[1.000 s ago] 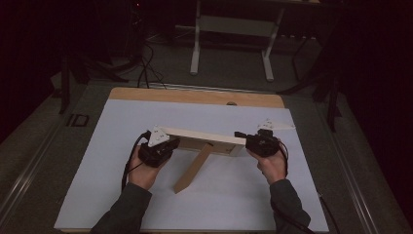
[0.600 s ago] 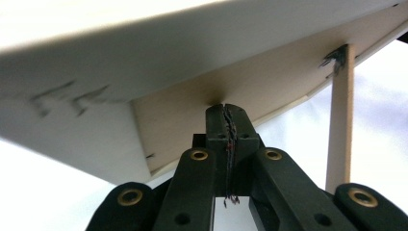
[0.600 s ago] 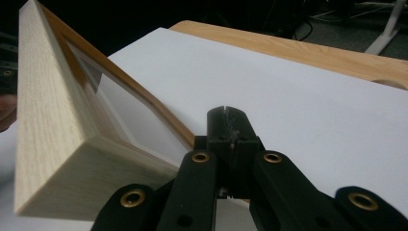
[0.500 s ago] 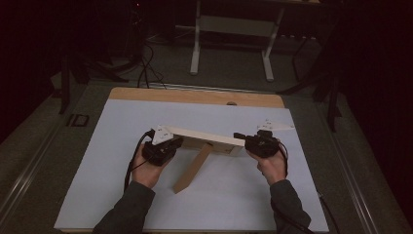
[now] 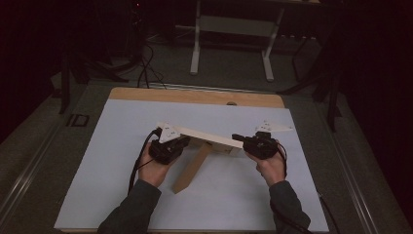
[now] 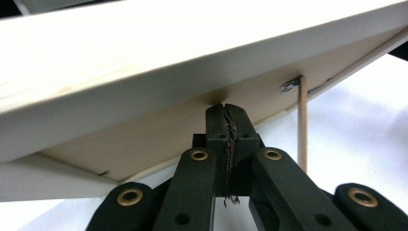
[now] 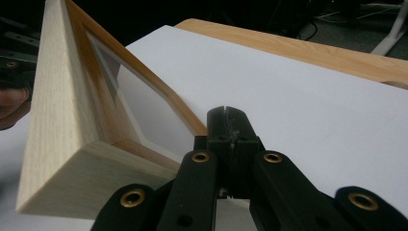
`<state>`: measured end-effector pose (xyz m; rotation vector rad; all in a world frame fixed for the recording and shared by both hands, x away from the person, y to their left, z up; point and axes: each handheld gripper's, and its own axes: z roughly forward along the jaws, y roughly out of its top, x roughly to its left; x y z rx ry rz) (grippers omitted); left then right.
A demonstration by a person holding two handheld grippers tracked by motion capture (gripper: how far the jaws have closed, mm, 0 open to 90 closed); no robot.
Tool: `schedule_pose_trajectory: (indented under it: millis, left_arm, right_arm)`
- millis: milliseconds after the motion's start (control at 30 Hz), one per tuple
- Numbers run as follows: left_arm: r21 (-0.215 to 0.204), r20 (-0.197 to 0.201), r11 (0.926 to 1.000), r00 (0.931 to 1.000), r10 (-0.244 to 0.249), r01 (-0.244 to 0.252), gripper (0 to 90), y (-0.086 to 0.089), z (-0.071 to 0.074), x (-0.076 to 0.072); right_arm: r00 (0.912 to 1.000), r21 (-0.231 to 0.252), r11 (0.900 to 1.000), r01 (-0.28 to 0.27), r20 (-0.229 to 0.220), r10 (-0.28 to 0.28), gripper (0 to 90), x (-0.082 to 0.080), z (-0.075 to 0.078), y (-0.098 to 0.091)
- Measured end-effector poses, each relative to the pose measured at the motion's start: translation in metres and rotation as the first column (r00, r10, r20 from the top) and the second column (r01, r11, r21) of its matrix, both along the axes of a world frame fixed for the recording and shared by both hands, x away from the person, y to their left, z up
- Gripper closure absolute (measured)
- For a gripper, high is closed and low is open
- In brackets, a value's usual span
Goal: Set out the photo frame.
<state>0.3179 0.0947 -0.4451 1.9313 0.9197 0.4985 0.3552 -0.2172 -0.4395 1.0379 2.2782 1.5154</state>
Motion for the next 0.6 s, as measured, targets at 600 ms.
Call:
schedule_pose_trajectory:
  millis: [600]
  left_arm:
    - [0.027,0.000,0.9984,0.9987,-0.050,0.050,90.0,-0.017,0.009,-0.001]
  right_arm:
    - [1.0000,-0.002,1.0000,-0.006,0.001,0.006,89.9,-0.002,0.000,0.002]
